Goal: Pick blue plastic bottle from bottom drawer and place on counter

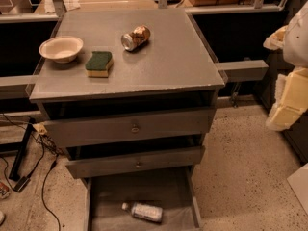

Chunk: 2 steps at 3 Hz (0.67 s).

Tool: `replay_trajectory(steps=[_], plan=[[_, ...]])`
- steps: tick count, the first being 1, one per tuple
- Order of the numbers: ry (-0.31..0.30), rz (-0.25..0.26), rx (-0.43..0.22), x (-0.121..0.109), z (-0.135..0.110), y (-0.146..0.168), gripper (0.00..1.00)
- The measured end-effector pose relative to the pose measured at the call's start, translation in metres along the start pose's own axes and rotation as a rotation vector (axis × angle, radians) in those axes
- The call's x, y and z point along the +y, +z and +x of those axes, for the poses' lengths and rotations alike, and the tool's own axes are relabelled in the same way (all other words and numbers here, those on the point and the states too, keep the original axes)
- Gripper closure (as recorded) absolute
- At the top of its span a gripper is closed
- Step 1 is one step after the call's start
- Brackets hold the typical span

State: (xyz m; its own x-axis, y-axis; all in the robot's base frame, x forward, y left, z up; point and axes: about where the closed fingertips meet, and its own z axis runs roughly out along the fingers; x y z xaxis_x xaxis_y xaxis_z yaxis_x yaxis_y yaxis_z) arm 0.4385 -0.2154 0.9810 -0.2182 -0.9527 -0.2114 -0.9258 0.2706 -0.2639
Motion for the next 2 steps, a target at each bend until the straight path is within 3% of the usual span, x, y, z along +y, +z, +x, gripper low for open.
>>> replay_trajectory(steps=[1, 2], plan=[[0.0, 0.0, 0.0, 0.0, 0.0, 0.0, 0.0], [-0.004, -0.008, -0.002, 0.02, -0.003, 0.016, 0.0]])
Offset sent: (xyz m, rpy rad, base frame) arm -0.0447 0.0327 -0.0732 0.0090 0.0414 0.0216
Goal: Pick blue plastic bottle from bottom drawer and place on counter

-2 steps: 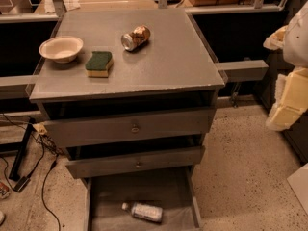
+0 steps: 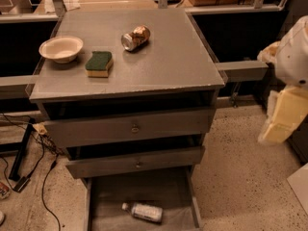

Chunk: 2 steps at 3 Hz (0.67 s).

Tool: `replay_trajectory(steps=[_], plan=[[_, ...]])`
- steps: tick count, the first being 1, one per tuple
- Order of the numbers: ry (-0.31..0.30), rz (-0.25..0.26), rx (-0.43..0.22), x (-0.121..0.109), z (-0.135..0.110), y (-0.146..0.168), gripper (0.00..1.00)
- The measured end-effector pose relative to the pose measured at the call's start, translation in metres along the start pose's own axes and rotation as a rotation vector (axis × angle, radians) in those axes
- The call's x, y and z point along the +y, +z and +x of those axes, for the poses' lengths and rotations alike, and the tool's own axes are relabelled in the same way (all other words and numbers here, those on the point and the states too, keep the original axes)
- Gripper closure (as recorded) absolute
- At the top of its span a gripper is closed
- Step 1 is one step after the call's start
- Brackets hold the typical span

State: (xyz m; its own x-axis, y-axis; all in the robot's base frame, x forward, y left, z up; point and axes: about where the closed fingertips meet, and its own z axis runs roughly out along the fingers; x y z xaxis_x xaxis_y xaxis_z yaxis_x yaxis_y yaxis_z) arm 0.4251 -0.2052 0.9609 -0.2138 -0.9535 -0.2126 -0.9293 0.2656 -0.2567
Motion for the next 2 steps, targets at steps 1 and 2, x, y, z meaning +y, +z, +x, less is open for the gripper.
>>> replay_trajectory(steps=[1, 2], plan=[[0.005, -0.001, -0.011, 0.036, -0.014, 0.033, 0.0], [-0.004, -0.049, -0.014, 0.069, -0.028, 0.074, 0.0]])
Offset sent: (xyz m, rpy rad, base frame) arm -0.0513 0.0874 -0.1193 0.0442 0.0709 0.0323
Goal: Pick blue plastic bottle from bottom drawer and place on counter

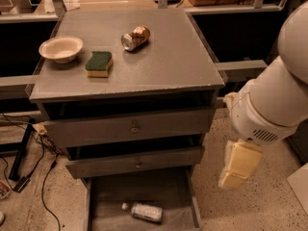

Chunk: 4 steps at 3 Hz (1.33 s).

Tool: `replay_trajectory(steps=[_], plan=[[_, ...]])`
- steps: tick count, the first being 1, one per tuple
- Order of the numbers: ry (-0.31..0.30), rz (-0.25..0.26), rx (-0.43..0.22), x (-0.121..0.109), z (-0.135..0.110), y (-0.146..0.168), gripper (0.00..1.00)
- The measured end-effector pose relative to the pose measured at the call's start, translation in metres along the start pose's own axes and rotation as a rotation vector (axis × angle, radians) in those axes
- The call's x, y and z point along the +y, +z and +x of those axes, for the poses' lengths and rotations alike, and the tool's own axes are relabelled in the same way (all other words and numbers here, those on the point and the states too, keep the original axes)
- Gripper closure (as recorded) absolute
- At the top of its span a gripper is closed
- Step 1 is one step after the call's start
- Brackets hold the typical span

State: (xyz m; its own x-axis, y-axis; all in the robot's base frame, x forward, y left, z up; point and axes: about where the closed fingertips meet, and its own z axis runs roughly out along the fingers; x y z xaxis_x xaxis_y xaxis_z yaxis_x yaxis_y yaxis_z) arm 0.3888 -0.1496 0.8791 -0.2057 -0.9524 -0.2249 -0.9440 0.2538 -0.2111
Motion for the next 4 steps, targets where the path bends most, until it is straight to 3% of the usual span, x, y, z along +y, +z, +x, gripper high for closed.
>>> replay_trajectory(steps=[1, 2, 3, 4], plan=[[0.0, 0.0, 0.0, 0.0, 0.0, 0.0, 0.0], [0.026, -0.016, -0.002, 0.011, -0.009, 0.031, 0.0], [0.079, -0.037, -0.039, 0.021, -0.04, 0.112, 0.0], [0.079, -0.038, -0.039, 0.021, -0.04, 0.112, 0.0]])
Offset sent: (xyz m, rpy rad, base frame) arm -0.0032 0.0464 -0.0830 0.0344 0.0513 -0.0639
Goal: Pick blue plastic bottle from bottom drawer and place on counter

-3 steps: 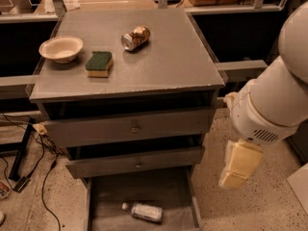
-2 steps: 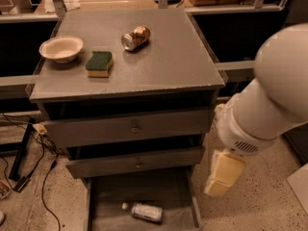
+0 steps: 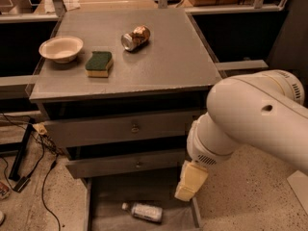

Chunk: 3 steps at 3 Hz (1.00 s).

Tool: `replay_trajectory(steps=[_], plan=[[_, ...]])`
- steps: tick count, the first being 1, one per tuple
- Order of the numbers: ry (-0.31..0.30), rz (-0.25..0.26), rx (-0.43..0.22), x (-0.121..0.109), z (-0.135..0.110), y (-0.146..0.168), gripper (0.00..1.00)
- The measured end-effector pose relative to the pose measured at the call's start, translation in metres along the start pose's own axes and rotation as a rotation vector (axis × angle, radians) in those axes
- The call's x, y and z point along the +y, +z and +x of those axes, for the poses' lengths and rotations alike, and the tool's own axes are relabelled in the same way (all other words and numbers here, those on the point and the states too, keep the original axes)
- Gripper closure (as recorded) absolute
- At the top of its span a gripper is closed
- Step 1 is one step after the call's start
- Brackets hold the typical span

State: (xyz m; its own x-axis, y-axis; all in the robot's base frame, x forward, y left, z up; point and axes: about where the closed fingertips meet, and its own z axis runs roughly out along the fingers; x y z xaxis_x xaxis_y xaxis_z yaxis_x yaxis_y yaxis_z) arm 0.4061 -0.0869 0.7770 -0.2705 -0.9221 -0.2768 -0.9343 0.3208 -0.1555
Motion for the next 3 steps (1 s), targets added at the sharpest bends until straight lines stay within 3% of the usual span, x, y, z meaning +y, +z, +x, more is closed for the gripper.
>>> replay_trajectory(steps=[2, 3], plan=[[-0.001, -0.072, 0.003, 0.057, -0.021, 0.083, 0.0], [-0.001, -0.072, 0.003, 0.057, -0.021, 0.084, 0.0]])
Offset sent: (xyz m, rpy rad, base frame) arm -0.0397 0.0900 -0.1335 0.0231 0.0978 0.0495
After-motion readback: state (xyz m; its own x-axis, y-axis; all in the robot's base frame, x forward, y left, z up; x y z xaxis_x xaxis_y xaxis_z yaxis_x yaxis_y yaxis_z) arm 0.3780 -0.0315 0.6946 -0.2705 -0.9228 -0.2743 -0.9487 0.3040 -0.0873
